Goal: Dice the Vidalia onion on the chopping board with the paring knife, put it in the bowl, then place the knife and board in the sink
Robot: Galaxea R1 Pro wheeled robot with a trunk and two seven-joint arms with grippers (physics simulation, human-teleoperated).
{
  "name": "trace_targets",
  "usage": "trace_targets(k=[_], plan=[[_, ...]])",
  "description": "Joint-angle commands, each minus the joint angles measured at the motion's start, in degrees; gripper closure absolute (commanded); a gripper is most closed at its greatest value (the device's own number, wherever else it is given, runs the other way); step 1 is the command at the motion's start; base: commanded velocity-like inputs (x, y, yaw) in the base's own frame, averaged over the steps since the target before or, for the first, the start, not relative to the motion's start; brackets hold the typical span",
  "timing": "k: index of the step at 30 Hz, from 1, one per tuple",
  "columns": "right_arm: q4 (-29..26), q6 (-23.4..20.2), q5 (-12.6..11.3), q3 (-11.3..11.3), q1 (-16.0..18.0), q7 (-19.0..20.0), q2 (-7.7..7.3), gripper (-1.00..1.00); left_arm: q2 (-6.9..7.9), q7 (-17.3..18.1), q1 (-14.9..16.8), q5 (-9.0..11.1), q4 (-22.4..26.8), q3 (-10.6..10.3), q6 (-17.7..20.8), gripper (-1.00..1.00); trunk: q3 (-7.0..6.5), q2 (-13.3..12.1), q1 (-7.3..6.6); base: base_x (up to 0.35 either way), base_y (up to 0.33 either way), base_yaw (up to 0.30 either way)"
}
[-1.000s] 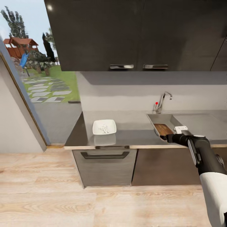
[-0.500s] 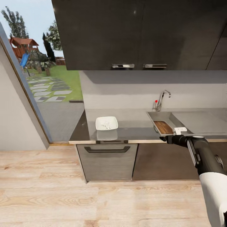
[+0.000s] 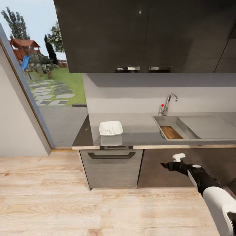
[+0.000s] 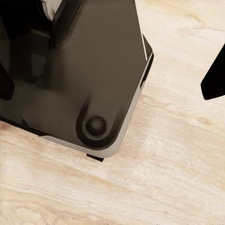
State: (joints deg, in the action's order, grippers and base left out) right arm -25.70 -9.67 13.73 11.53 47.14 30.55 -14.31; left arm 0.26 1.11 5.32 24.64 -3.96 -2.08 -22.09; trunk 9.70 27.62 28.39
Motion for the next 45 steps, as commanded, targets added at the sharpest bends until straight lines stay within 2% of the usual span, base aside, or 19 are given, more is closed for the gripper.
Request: trace_targets(k=[1, 4, 6, 9, 12, 14, 16, 18, 19, 22, 23, 25, 27, 30, 32, 35, 36, 41, 45], plan=[[5.07, 4.60, 0.44, 0.47, 0.06, 0.04, 0.09, -1.00, 0.01, 0.12, 0.11, 0.23, -0.19, -0.19, -0.34, -1.00, 0.10, 0.11, 0.02, 0.000, 0.000, 0.000], [18.57, 19.39, 0.46, 0.46, -0.03, -3.13, 0.14, -1.00, 0.28, 0.12, 0.13, 0.14, 0.67, -0.07, -0.39, -1.00, 0.10, 0.11, 0.02, 0.000, 0.000, 0.000], [22.23, 26.59, 0.38, 0.44, -3.28, -6.31, 0.54, -1.00, 0.48, 0.12, 0.10, -0.04, 3.45, -0.05, -0.31, -1.00, 0.10, 0.11, 0.02, 0.000, 0.000, 0.000], [23.91, 31.23, 0.35, 0.43, -8.35, -8.24, 1.08, -1.00, 0.84, 0.12, 0.12, -0.32, 6.44, -0.03, -0.26, -1.00, 0.10, 0.11, 0.02, 0.000, 0.000, 0.000], [24.54, 38.78, 0.33, 0.44, -14.38, -9.81, 2.09, -1.00, 1.49, 0.12, 0.13, -1.09, 10.70, -0.14, -0.16, -1.00, 0.10, 0.11, 0.02, 0.000, 0.000, 0.000], [24.70, 44.22, 0.33, 0.43, -18.88, -12.52, 3.01, -1.00, 1.65, 0.07, 0.13, -2.33, 14.83, -0.18, -0.02, -1.00, 0.10, 0.11, 0.02, 0.000, 0.000, 0.000], [24.77, 49.33, 0.33, 0.48, -23.50, -16.84, 4.87, -1.00, 1.73, 0.00, 0.13, -4.66, 19.43, -0.19, 0.75, -1.00, 0.10, 0.11, 0.02, 0.000, 0.000, 0.000], [24.80, 55.20, 0.32, 0.48, -27.94, -21.68, 6.73, -1.00, 1.76, -0.03, 0.13, -8.24, 24.09, -0.16, 4.76, -1.00, 0.10, 0.11, 0.02, 0.000, 0.000, 0.000], [24.81, 56.83, 0.30, 0.49, -28.91, -22.77, 7.15, -1.00, 1.76, -0.04, 0.13, -9.21, 25.41, -0.15, 6.46, -1.00, 0.10, 0.11, 0.02, 0.000, 0.000, 0.000], [24.82, 66.09, 0.26, 0.51, -33.31, -27.16, 9.46, -1.00, 1.72, -0.04, 0.19, -13.98, 35.65, -0.12, 19.39, -1.00, 0.10, 0.11, 0.02, 0.000, 0.000, 0.000], [24.74, 69.67, 0.10, 0.58, -34.93, -29.63, 10.69, -1.00, 1.58, -0.05, 0.21, -15.86, 43.81, -0.12, 27.06, -1.00, 0.10, 0.11, 0.02, 0.000, 0.000, 0.000], [24.61, 69.67, -0.05, 0.71, -35.31, -31.25, 11.09, -1.00, 1.56, -0.01, 0.21, -16.32, 46.44, -0.12, 29.14, -1.00, 0.10, 0.11, 0.02, 0.000, 0.000, 0.000], [24.50, 69.67, -0.23, 0.89, -35.51, -33.07, 11.42, -1.00, 1.53, 0.01, 0.22, -16.58, 47.04, -0.17, 30.14, -1.00, 0.10, 0.11, 0.02, 0.000, 0.000, 0.000], [24.34, 69.67, -0.53, 1.08, -35.67, -36.36, 11.83, -1.00, 1.82, 0.02, 0.22, -17.58, 42.71, -0.33, 29.64, -1.00, 0.10, 0.11, 0.02, 0.000, 0.000, 0.000], [24.31, 69.67, -0.54, 1.08, -35.70, -36.91, 11.94, -1.00, 2.38, 0.03, 0.22, -18.28, 38.98, -0.36, 26.76, -1.00, 0.10, 0.11, 0.02, 0.000, 0.000, 0.000], [24.30, 69.67, -0.55, 1.05, -35.71, -37.16, 12.23, -1.00, 2.86, 0.03, 0.22, -18.72, 32.56, -0.38, 17.65, -1.00, 0.10, 0.11, 0.02, 0.000, 0.000, 0.000], [24.30, 69.67, -0.55, 1.08, -35.71, -37.20, 12.33, -1.00, 2.95, 0.03, 0.22, -18.80, 28.64, -0.38, 12.39, -1.00, 0.10, 0.11, 0.02, 0.000, 0.000, 0.000], [24.30, 69.67, -0.55, 1.11, -35.71, -37.36, 12.39, -1.00, 2.98, 0.03, 0.22, -18.83, 25.77, -0.46, 8.75, -1.00, 0.10, 0.11, 0.02, 0.000, 0.000, 0.000], [24.30, 69.67, -0.63, 1.11, -35.71, -37.43, 12.45, -1.00, 2.91, 0.09, 0.22, -18.84, 25.52, -0.47, 8.50, -1.00, 0.10, 0.11, 0.02, 0.000, 0.000, 0.000]])
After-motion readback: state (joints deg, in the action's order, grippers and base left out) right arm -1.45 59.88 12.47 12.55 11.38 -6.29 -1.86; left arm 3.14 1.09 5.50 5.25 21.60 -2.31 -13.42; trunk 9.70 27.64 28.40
